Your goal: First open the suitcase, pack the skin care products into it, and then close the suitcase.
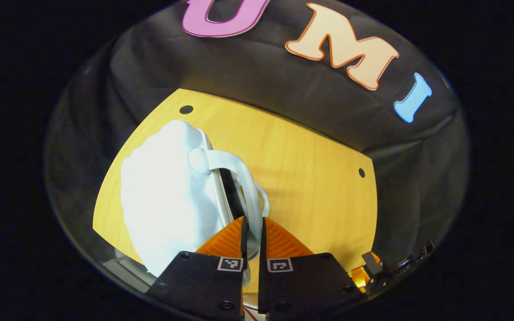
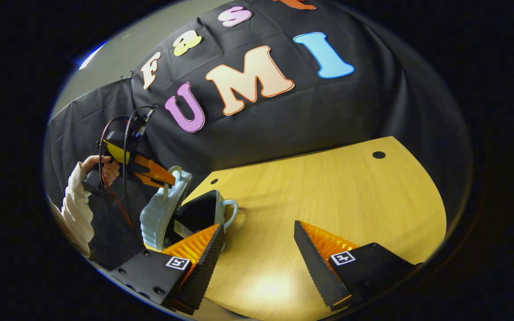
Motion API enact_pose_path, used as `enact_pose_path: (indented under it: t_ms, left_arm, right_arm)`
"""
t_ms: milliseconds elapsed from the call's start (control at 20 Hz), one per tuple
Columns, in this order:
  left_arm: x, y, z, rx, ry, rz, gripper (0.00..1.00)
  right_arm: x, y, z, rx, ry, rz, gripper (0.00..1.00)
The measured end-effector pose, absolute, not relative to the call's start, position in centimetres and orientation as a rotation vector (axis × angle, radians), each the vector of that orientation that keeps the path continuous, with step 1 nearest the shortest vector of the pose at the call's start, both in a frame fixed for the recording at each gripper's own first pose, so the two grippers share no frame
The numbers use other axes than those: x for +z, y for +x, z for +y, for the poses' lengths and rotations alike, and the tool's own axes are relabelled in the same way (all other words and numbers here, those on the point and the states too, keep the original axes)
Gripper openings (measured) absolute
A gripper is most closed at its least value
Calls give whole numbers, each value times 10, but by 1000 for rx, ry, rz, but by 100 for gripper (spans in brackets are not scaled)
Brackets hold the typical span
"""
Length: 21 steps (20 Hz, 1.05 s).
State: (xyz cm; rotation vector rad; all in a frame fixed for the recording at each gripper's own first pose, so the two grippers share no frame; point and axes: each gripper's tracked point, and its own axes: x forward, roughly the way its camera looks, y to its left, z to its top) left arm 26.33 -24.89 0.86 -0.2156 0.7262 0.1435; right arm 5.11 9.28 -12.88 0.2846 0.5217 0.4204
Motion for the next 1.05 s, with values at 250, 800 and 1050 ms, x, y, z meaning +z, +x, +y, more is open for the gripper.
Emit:
enact_pose_path:
  t_ms: [250, 800, 1050]
  left_arm:
    - [-34, 282, -263, 181, -135, 829, 6]
    - [-27, 290, -265, 346, 234, 717, 8]
    - [-25, 289, -294, 271, 216, 697, 14]
  right_arm:
    - [-125, 43, 63, 351, 267, 498, 98]
    - [-100, 38, 4, 251, 324, 386, 98]
    - [-101, 32, -1, 251, 308, 379, 98]
